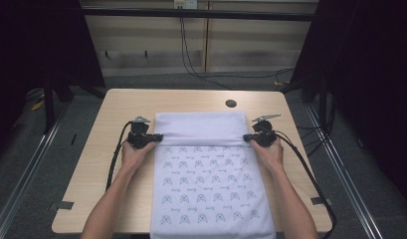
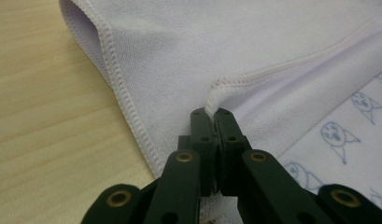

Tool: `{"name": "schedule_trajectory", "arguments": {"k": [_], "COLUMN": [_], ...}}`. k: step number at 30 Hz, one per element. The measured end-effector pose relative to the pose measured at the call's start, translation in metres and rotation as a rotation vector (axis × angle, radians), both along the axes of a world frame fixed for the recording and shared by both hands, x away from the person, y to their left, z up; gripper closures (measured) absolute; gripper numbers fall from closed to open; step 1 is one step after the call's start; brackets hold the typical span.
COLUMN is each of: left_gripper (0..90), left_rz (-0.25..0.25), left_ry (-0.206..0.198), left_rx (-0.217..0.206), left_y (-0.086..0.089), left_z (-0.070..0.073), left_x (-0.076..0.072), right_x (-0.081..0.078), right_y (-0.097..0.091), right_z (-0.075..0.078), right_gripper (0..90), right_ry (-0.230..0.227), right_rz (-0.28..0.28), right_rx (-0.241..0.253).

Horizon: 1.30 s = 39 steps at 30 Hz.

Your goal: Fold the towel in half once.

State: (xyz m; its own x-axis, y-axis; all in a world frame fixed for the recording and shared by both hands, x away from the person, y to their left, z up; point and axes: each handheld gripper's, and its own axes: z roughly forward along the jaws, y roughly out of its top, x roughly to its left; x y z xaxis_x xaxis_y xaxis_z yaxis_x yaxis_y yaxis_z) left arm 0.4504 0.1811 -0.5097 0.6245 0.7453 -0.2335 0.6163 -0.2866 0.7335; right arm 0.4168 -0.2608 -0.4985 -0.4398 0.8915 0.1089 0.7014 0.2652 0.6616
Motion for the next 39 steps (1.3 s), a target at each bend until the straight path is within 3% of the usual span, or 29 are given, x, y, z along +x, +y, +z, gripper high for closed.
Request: {"name": "schedule_trajectory", "arguments": {"k": [2,4,8,11,13,14,15,17,18,19,21,25,30,34,36,38,39], "left_gripper": [88.3,88.2,88.1,88.2,88.2,88.3,88.2,88.2,88.3,88.3,88.2,88.1,88.0,87.9,87.9,88.0,88.0], "left_rz": [-0.017,-0.019,-0.016,0.017,0.038,0.034,0.019,0.010,0.010,0.005,-0.008,-0.021,-0.051,-0.104,-0.121,-0.136,-0.144], "left_ry": [-0.007,-0.014,-0.015,-0.021,-0.028,-0.037,-0.036,-0.030,-0.023,-0.023,-0.018,-0.048,-0.128,-0.208,-0.242,-0.271,-0.281], "left_rx": [0.033,0.038,0.016,0.005,0.027,0.039,0.047,0.028,0.012,-0.001,-0.046,-0.131,-0.178,-0.146,-0.155,-0.197,-0.188], "left_y": [-0.005,-0.008,-0.014,-0.016,-0.021,-0.022,-0.022,-0.020,-0.019,-0.017,-0.012,0.001,0.010,0.014,0.018,0.022,0.023], "left_z": [0.001,0.002,0.000,-0.001,0.000,0.000,0.001,0.000,0.001,0.001,0.007,0.033,0.076,0.120,0.138,0.156,0.162], "left_x": [0.001,0.000,0.002,0.012,0.019,0.021,0.024,0.026,0.026,0.024,0.019,0.010,-0.013,-0.040,-0.050,-0.061,-0.065], "right_x": [-0.001,-0.002,-0.005,0.000,0.007,0.008,0.008,0.008,0.008,0.008,0.008,0.004,-0.011,-0.033,-0.047,-0.056,-0.062], "right_y": [-0.002,-0.005,-0.007,-0.008,-0.008,-0.007,-0.005,-0.005,-0.011,-0.011,-0.018,-0.031,-0.040,-0.040,-0.041,-0.043,-0.045], "right_z": [0.000,0.001,0.004,0.003,0.002,0.002,0.002,0.001,0.001,0.001,0.004,0.029,0.072,0.107,0.123,0.137,0.144], "right_gripper": [88.2,88.2,88.2,88.1,88.1,88.1,88.0,88.0,88.1,88.1,88.0,88.0,88.0,88.0,88.0,88.0,88.0], "right_ry": [-0.003,-0.009,0.011,0.015,0.025,0.026,-0.001,-0.002,-0.005,-0.005,-0.004,-0.072,-0.186,-0.264,-0.294,-0.325,-0.343], "right_rz": [0.000,-0.001,-0.012,-0.023,-0.066,-0.076,-0.059,-0.062,-0.055,-0.055,-0.025,-0.001,0.038,0.071,0.094,0.120,0.127], "right_rx": [-0.012,-0.033,-0.059,-0.038,-0.013,-0.014,-0.034,-0.027,0.029,0.029,0.151,0.254,0.309,0.314,0.325,0.347,0.364]}}
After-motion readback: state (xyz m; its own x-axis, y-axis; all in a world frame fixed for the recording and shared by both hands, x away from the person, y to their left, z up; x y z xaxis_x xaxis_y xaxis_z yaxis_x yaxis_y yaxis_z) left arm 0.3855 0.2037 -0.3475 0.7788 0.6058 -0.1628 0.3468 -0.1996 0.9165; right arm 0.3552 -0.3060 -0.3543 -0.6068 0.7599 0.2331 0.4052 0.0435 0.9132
